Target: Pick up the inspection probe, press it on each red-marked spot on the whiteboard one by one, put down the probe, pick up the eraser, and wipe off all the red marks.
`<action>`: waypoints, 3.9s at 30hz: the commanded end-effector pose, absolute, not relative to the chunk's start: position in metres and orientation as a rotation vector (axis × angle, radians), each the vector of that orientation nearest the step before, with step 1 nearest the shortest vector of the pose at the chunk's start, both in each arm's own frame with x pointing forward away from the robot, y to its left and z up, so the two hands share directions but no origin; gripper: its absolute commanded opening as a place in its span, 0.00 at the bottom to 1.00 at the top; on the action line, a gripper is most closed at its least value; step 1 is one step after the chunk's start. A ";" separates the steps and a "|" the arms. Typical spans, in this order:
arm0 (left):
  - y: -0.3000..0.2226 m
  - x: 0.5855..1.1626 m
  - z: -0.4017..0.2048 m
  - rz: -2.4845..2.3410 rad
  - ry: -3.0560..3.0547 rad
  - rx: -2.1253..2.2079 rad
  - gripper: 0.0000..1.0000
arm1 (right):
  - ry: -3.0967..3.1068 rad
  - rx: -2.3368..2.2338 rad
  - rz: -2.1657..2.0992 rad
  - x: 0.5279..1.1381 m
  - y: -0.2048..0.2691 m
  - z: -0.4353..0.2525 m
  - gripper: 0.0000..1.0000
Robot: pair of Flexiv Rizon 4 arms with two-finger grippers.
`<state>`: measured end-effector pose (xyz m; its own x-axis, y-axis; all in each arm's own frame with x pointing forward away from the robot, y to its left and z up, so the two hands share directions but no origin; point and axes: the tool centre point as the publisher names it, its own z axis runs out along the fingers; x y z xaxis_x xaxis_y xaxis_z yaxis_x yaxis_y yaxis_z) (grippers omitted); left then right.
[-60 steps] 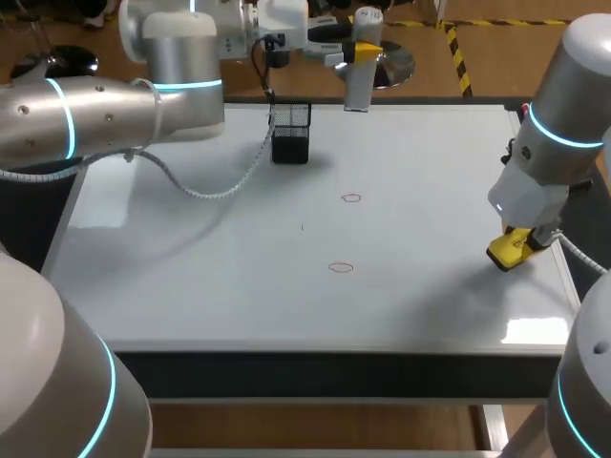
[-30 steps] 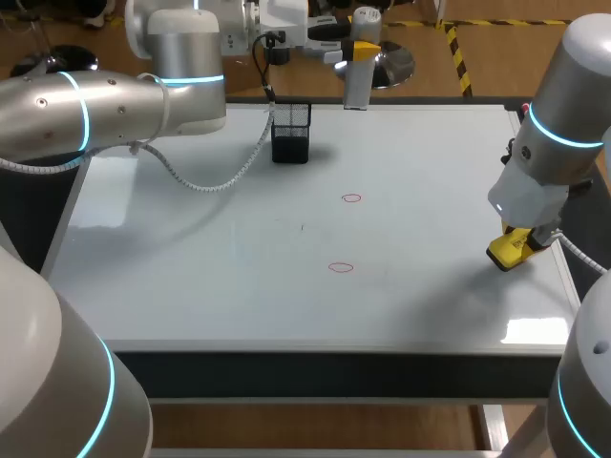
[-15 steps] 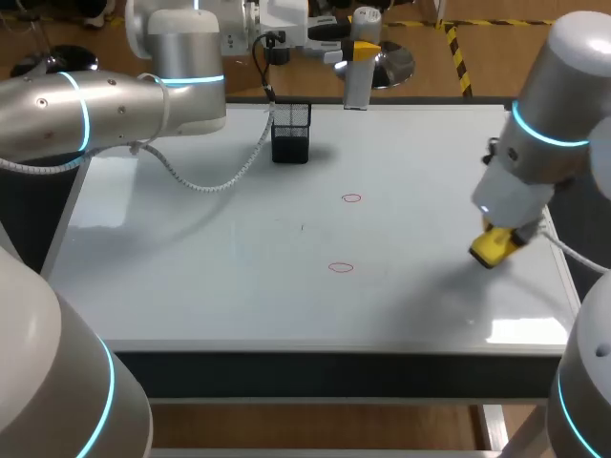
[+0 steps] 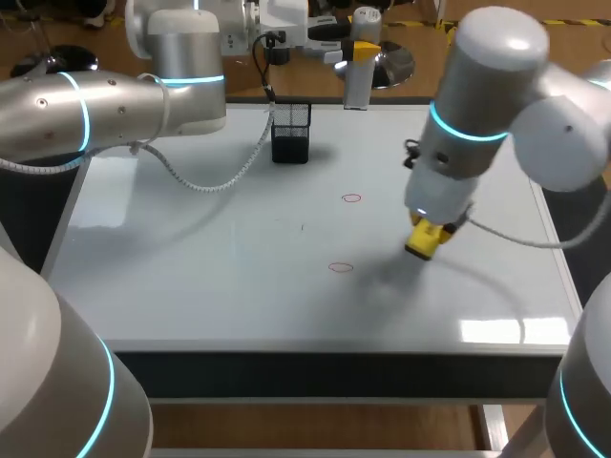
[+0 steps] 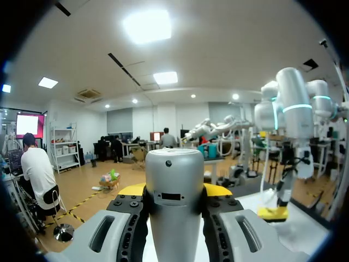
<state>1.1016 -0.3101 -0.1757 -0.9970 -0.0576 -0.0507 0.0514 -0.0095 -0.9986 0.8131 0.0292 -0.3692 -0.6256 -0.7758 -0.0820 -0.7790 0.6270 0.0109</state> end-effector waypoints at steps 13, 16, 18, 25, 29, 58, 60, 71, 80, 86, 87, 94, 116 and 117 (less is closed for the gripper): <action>-0.310 1.102 -0.174 -2.177 2.160 -0.007 0.00 | 2.706 -1.715 -0.014 0.875 0.104 -0.385 0.00; -0.310 1.102 -0.174 -2.177 2.160 -0.007 0.00 | 2.691 -1.759 -0.013 0.885 0.112 -0.388 0.00; -0.310 1.102 -0.174 -2.177 2.160 -0.007 0.00 | 2.676 -1.789 -0.014 0.891 0.118 -0.389 0.00; -0.310 1.102 -0.174 -2.177 2.160 -0.007 0.00 | 2.646 -1.892 -0.014 0.904 0.136 -0.394 0.00; -0.310 1.102 -0.174 -2.177 2.160 -0.007 0.00 | 2.625 -1.938 -0.019 0.908 0.145 -0.396 0.00; -0.310 1.102 -0.174 -2.177 2.160 -0.007 0.00 | 2.582 -2.030 -0.018 0.926 0.158 -0.411 0.00; -0.310 1.102 -0.174 -2.177 2.160 -0.007 0.00 | 2.587 -2.025 -0.014 0.927 0.157 -0.411 0.00; -0.310 1.102 -0.174 -2.177 2.160 -0.007 0.00 | 2.649 -1.945 0.012 0.927 0.136 -0.418 0.00; -0.310 1.102 -0.174 -2.177 2.160 -0.007 0.00 | 2.714 -1.845 0.019 0.926 0.105 -0.416 0.00; -0.310 1.102 -0.174 -2.177 2.160 -0.007 0.00 | 2.743 -1.800 0.016 0.923 0.088 -0.413 0.00; -0.310 1.102 -0.174 -2.177 2.160 -0.007 0.00 | 2.747 -1.793 0.016 0.923 0.086 -0.413 0.00; -0.310 1.102 -0.174 -2.177 2.160 -0.007 0.00 | 2.765 -1.742 0.004 0.921 0.073 -0.407 0.00; -0.310 1.102 -0.174 -2.177 2.160 -0.007 0.00 | 2.886 -1.312 -0.039 0.868 -0.048 -0.353 0.00; -0.310 1.102 -0.174 -2.177 2.160 -0.007 0.00 | 2.898 -1.280 -0.045 0.864 -0.055 -0.351 0.00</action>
<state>1.1017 -0.3101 -0.1758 -0.9970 -0.0576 -0.0507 0.0514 -0.0095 -0.9986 0.8926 -0.0182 -0.3638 -0.6621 -0.7413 0.1100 -0.7465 0.6653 -0.0100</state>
